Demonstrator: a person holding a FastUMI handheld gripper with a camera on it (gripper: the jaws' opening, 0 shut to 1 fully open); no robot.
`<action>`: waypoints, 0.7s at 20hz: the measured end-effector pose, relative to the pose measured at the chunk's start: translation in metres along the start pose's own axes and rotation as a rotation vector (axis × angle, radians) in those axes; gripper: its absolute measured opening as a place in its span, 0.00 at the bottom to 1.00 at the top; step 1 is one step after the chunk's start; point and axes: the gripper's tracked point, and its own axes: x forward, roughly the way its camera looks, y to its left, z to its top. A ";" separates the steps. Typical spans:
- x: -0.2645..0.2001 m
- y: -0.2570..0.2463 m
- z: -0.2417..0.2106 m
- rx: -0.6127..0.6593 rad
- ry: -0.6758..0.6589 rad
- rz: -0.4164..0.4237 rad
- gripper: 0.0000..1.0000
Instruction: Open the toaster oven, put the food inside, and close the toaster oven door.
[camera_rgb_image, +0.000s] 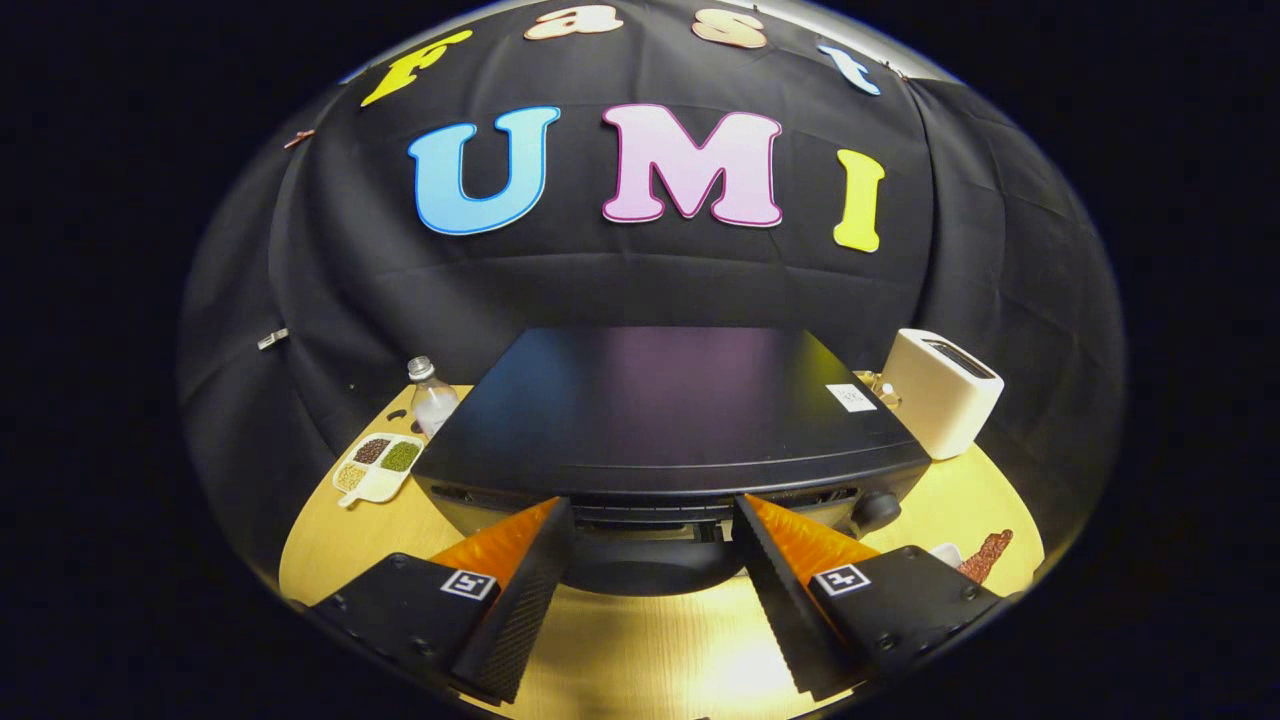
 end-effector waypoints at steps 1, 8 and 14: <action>-0.004 0.000 -0.005 0.004 0.007 0.000 0.99; -0.037 -0.001 -0.045 0.034 0.062 0.009 0.99; -0.053 -0.001 -0.078 0.001 0.118 0.007 0.99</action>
